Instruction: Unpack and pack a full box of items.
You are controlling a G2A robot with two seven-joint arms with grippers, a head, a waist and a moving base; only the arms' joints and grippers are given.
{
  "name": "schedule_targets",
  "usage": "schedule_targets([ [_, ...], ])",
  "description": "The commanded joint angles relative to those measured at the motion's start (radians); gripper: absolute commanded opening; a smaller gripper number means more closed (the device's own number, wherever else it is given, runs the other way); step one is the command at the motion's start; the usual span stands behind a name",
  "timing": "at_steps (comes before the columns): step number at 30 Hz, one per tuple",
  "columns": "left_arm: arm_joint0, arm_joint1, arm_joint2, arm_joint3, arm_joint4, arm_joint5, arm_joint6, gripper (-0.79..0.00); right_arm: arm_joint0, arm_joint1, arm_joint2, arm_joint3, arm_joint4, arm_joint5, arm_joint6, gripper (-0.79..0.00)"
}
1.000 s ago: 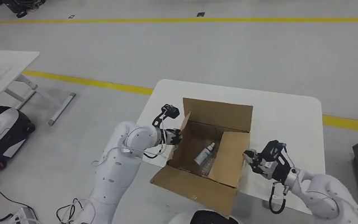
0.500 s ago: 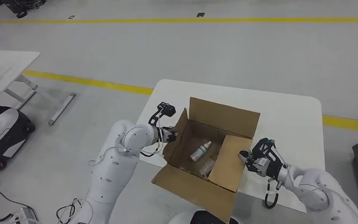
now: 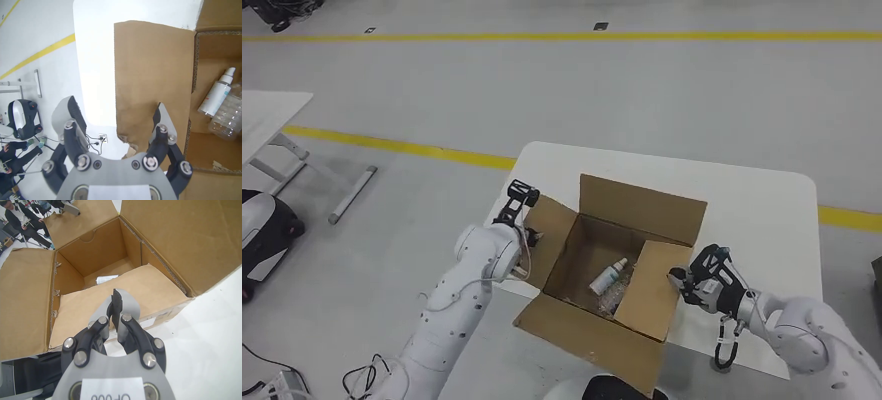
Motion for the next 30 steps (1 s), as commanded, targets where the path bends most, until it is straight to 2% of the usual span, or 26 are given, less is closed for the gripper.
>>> schedule_targets([
  [1,-0.009,-0.002,0.014,0.027,0.009,0.002,0.003,0.000,0.000,0.000,0.002,-0.003,0.000,0.000,0.000,-0.785],
  [6,-0.029,-0.006,0.040,0.077,0.019,0.007,0.007,0.000,-0.003,0.000,0.005,-0.006,-0.004,0.004,-0.005,-0.785],
  [10,-0.028,-0.007,0.034,0.053,-0.001,0.007,0.008,0.000,-0.018,0.003,0.030,-0.028,-0.022,0.021,-0.063,-0.785],
  [16,0.006,-0.003,-0.003,-0.075,-0.032,-0.023,0.002,0.000,-0.124,0.025,0.151,-0.113,-0.064,0.095,-0.201,-0.785],
  [22,0.057,0.003,-0.037,-0.225,-0.085,-0.087,-0.011,0.000,-0.254,0.047,0.263,-0.143,-0.062,0.143,-0.209,-0.785],
  [26,0.096,0.005,-0.052,-0.318,-0.135,-0.115,0.000,0.000,-0.285,0.045,0.259,-0.111,-0.036,0.158,-0.201,-0.785],
  [30,0.132,0.008,-0.054,-0.383,-0.178,-0.169,0.019,0.000,-0.233,0.031,0.192,-0.061,-0.037,0.141,-0.184,-0.785],
])
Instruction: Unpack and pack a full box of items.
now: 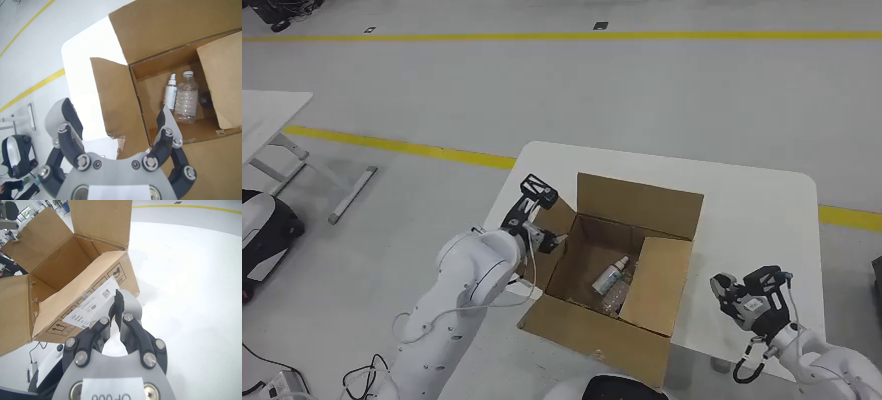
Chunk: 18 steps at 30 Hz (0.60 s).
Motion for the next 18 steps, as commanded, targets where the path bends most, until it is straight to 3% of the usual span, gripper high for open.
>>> schedule_targets([
  [1,0.014,0.002,-0.002,-0.023,-0.027,-0.031,-0.001,0.000,0.040,-0.009,-0.039,0.028,-0.005,-0.003,0.006,-0.785],
  [11,0.058,0.009,0.030,-0.086,-0.061,-0.120,0.011,0.000,0.239,-0.070,-0.219,0.198,-0.014,-0.028,-0.006,-0.785],
  [18,0.058,0.009,0.030,-0.086,-0.061,-0.120,0.011,0.000,0.231,-0.068,-0.191,0.209,-0.028,-0.035,-0.057,-0.785],
])
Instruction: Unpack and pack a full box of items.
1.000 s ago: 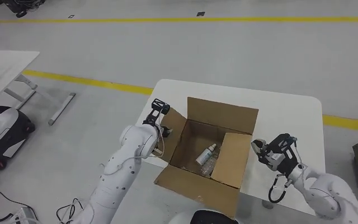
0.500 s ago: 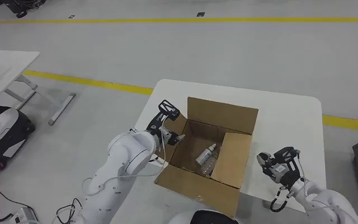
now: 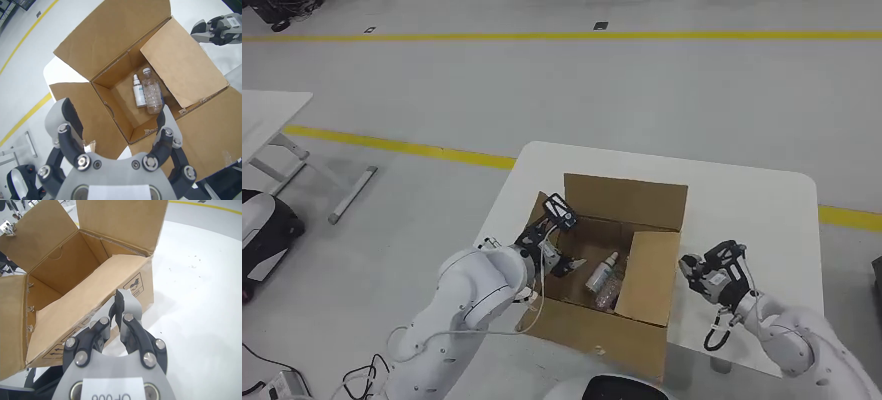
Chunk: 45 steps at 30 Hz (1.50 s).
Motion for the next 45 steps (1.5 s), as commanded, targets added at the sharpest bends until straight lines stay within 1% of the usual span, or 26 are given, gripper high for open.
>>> schedule_targets([
  [1,0.000,0.000,0.000,0.000,0.000,0.000,0.000,0.000,-0.025,0.010,0.033,-0.027,-0.007,-0.006,-0.004,-0.785],
  [4,0.005,-0.001,0.002,0.006,-0.011,0.004,0.013,0.000,-0.085,0.031,0.103,-0.113,-0.028,-0.012,0.005,-0.785],
  [6,0.005,-0.001,0.016,0.031,-0.022,0.012,0.006,0.000,-0.133,0.045,0.155,-0.178,-0.038,-0.005,0.015,-0.785],
  [8,-0.016,-0.005,0.053,0.044,-0.101,0.021,-0.006,0.000,-0.178,0.057,0.202,-0.237,-0.044,0.005,0.027,-0.785],
  [11,-0.079,-0.010,0.100,0.091,-0.240,0.040,-0.076,0.000,-0.234,0.068,0.253,-0.298,-0.047,0.022,0.037,-0.785],
  [14,-0.160,-0.016,0.149,0.165,-0.382,0.054,-0.151,0.000,-0.269,0.074,0.288,-0.330,-0.044,0.023,0.041,-0.785],
  [16,-0.216,-0.021,0.184,0.224,-0.478,0.066,-0.193,0.000,-0.286,0.077,0.305,-0.345,-0.044,0.026,0.043,-0.785],
  [18,-0.269,-0.027,0.212,0.304,-0.617,0.085,-0.237,0.000,-0.300,0.079,0.317,-0.355,-0.045,0.025,0.045,-0.785],
  [19,-0.295,-0.030,0.228,0.340,-0.706,0.079,-0.262,0.000,-0.306,0.080,0.321,-0.358,-0.045,0.027,0.046,-0.785],
  [33,-0.292,-0.030,0.230,0.341,-0.708,0.078,-0.256,0.000,-0.327,0.078,0.314,-0.367,-0.039,0.020,0.050,-0.785],
  [35,-0.271,-0.032,0.234,0.365,-0.785,0.081,-0.206,0.000,-0.326,0.078,0.314,-0.364,-0.039,0.016,0.051,-0.785],
  [37,-0.269,-0.036,0.235,0.392,-0.893,0.094,-0.175,0.000,-0.325,0.078,0.315,-0.362,-0.040,0.013,0.054,-0.785],
  [41,-0.292,-0.040,0.262,0.439,-0.994,0.111,-0.150,0.000,-0.324,0.079,0.317,-0.360,-0.045,0.009,0.057,-0.785],
  [44,-0.314,-0.048,0.289,0.503,-1.133,0.145,-0.136,0.000,-0.323,0.079,0.317,-0.360,-0.048,0.006,0.055,-0.785],
  [45,-0.321,-0.049,0.294,0.518,-1.151,0.145,-0.137,0.000,-0.324,0.078,0.316,-0.360,-0.049,0.004,0.056,-0.785],
])
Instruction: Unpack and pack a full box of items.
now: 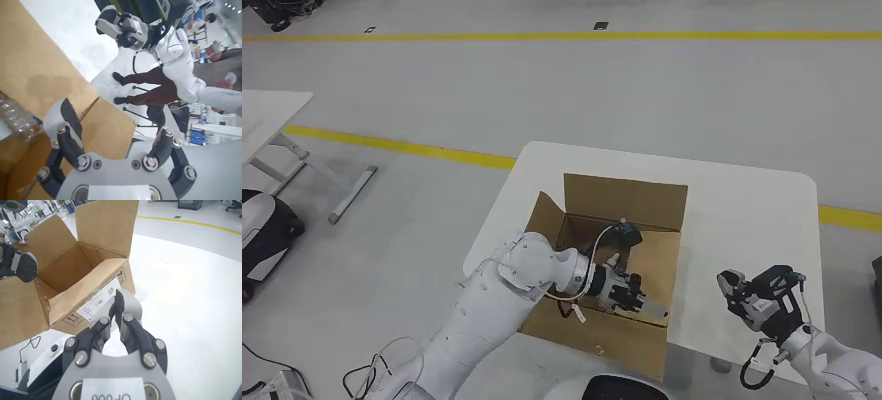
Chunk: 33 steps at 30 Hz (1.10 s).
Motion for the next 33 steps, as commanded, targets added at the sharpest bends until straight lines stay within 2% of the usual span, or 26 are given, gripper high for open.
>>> schedule_targets([
  [1,-0.024,-0.003,0.015,0.057,-0.054,0.001,0.007,0.000,0.000,-0.001,-0.006,0.003,-0.004,-0.003,0.001,-0.785],
  [3,-0.038,-0.010,0.029,0.112,-0.146,0.015,0.017,0.000,0.004,-0.002,-0.017,0.012,-0.010,-0.005,0.001,-0.785],
  [7,-0.079,-0.014,0.051,0.205,-0.182,0.006,0.037,0.000,0.023,-0.009,-0.056,0.052,-0.018,-0.006,-0.001,-0.785],
  [15,-0.117,-0.011,0.069,0.269,-0.092,-0.019,0.119,0.000,0.094,-0.031,-0.157,0.146,-0.044,-0.010,-0.012,-0.785],
  [20,-0.122,-0.003,0.060,0.292,-0.022,0.003,0.151,0.000,0.137,-0.047,-0.216,0.192,-0.056,-0.014,-0.020,-0.785],
  [24,-0.135,0.002,0.067,0.353,0.059,0.044,0.180,0.000,0.166,-0.058,-0.253,0.223,-0.061,-0.018,-0.023,-0.785],
  [27,-0.150,-0.001,0.079,0.398,0.042,0.060,0.189,0.000,0.183,-0.065,-0.273,0.240,-0.063,-0.016,-0.027,-0.785],
  [33,-0.182,-0.010,0.121,0.483,0.035,0.033,0.203,0.000,0.200,-0.074,-0.293,0.266,-0.061,-0.020,-0.036,-0.785],
])
